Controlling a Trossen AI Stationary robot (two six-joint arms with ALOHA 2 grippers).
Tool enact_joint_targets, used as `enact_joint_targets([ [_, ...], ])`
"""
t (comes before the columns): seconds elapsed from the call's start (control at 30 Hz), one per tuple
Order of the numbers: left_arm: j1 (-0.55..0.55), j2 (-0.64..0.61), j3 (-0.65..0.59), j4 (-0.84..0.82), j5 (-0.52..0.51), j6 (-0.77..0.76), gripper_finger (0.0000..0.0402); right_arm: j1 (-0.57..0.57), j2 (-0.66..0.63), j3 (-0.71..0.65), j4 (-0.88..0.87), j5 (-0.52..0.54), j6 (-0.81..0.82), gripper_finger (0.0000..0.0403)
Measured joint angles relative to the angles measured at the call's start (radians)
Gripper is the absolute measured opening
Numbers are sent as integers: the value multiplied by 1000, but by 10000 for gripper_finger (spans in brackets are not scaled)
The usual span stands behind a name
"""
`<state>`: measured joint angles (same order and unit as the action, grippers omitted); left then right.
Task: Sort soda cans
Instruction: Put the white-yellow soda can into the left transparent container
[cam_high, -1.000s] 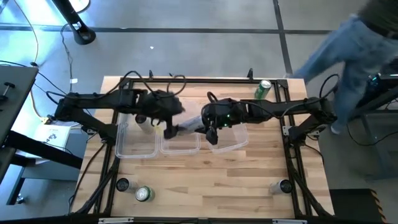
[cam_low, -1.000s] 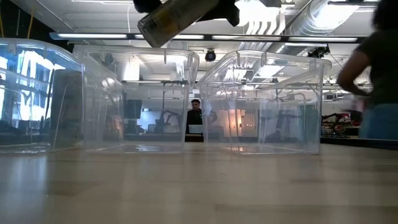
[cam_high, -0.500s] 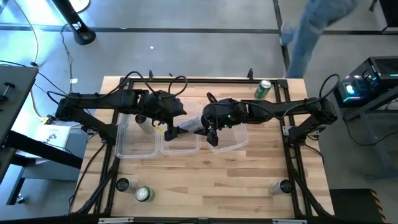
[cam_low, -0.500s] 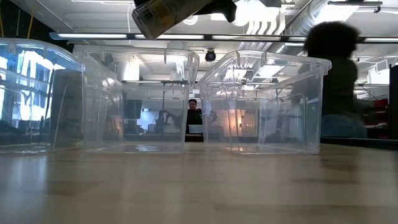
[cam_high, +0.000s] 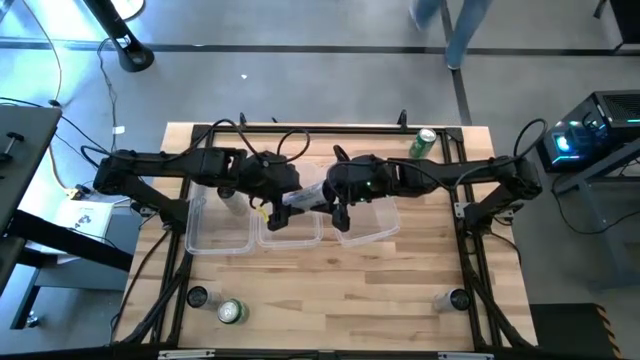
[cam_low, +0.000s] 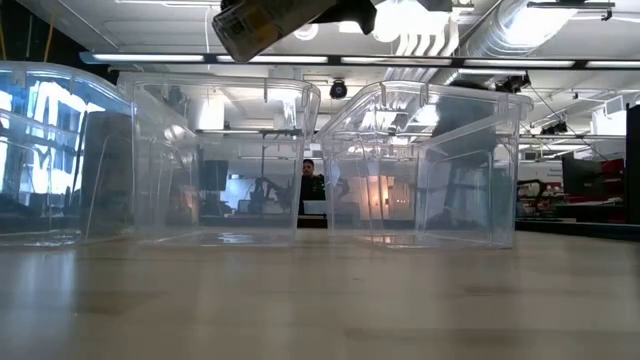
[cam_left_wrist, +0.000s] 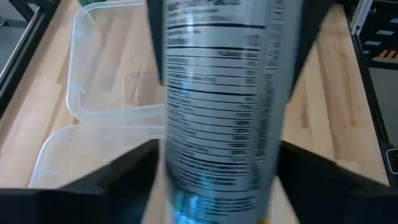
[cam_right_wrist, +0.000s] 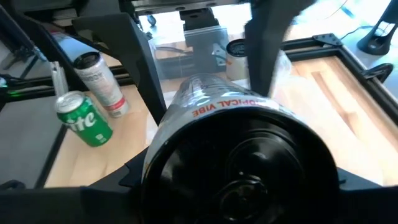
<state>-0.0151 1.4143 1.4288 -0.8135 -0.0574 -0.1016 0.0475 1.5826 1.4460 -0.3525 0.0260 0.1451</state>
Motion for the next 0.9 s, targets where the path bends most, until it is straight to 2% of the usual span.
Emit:
enact_joint_targets([
  [0.07,0,0,0,2,-4,4,226,-1,0,0,-3,1,-13,232],
  [0.1,0,0,0,3,-6,4,213,-1,0,0,-3,1,-15,232],
  [0.17,0,0,0,1,-7,8,213,-2,0,0,-3,3,-16,236],
  [0.33,3,-5,0,-21,-25,14,213,-1,-15,0,3,11,-9,362],
  [0.4,3,-6,0,-53,-44,13,213,-2,-36,1,1,30,12,385],
  [0.67,4,-85,-3,-63,-194,-50,213,-30,-140,3,-5,95,13,374],
  [0.77,4,-176,-40,-18,-283,-104,213,-36,-166,3,1,113,27,374],
  [0.9,-5,-360,-186,164,-389,-226,213,-36,-168,2,15,121,31,374],
])
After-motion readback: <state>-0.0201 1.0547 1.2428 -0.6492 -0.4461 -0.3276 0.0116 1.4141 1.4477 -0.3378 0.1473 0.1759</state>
